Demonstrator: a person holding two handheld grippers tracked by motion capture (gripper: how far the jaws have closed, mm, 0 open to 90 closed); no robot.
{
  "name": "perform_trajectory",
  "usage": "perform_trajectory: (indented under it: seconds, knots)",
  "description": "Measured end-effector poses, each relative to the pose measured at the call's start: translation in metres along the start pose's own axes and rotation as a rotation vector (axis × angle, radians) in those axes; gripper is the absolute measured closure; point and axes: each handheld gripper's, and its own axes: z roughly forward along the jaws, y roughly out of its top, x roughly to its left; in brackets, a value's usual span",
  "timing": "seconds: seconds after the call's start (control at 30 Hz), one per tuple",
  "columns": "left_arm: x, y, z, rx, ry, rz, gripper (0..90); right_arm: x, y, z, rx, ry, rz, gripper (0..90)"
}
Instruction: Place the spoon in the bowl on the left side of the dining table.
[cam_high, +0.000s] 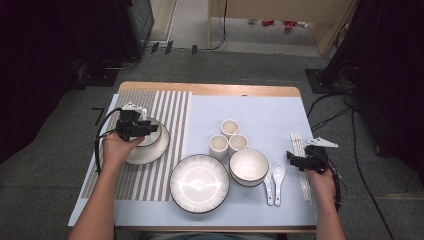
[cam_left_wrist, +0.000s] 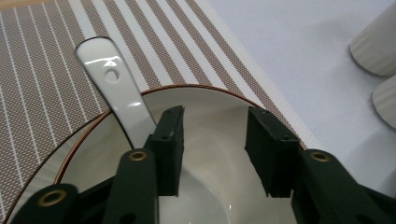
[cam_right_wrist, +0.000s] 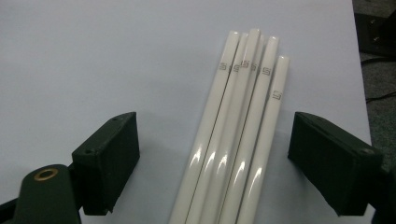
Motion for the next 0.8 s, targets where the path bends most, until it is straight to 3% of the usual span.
perform_trajectory:
  seconds: [0.2,0.27,0.53,0.8]
  knots:
    - [0.002,-0.002,-0.002,0.008,0.013,-0.006,50.4,0.0,0.0,0.0,-0.001,0.0,0.0,16.0]
    - [0.002,-0.004,-0.004,-0.013,0.025,-0.013,49.6,0.0,0.0,0.0,-0.001,0.0,0.0,16.0]
    - [0.003,-0.006,-0.008,-0.039,-0.003,-0.021,47.1,0.0,0.0,0.0,0.0,0.0,0.001,16.0]
    - [0.0,-0.006,-0.017,-0.061,0.002,-0.009,44.5,0.0,0.0,0.0,0.0,0.001,0.0,16.0]
